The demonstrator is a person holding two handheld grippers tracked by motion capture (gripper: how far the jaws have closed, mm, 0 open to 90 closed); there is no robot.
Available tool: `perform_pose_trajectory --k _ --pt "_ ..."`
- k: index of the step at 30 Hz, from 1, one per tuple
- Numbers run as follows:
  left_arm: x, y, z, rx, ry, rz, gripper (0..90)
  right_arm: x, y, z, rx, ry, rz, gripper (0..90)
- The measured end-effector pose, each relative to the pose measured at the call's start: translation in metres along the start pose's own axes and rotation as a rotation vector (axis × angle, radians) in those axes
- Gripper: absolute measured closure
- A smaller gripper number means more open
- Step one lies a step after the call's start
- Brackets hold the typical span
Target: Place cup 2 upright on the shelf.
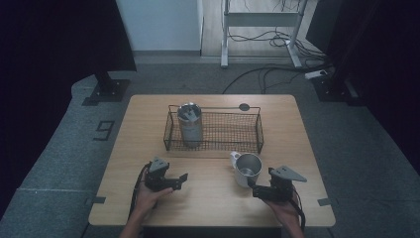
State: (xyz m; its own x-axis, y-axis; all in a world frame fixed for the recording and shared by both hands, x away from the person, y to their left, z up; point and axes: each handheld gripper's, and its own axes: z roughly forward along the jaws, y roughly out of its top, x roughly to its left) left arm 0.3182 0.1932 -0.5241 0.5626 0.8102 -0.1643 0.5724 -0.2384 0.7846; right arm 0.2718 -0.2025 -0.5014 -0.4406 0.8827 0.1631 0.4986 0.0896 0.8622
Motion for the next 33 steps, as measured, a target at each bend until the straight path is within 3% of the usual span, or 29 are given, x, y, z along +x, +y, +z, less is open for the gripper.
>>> perform_pose_trajectory --k 33 --pt "0.003 -0.001 0.001 0.013 0.000 -0.013 9.6 0.005 0.002 0.028 0.020 -0.006 -0.036 0.3"
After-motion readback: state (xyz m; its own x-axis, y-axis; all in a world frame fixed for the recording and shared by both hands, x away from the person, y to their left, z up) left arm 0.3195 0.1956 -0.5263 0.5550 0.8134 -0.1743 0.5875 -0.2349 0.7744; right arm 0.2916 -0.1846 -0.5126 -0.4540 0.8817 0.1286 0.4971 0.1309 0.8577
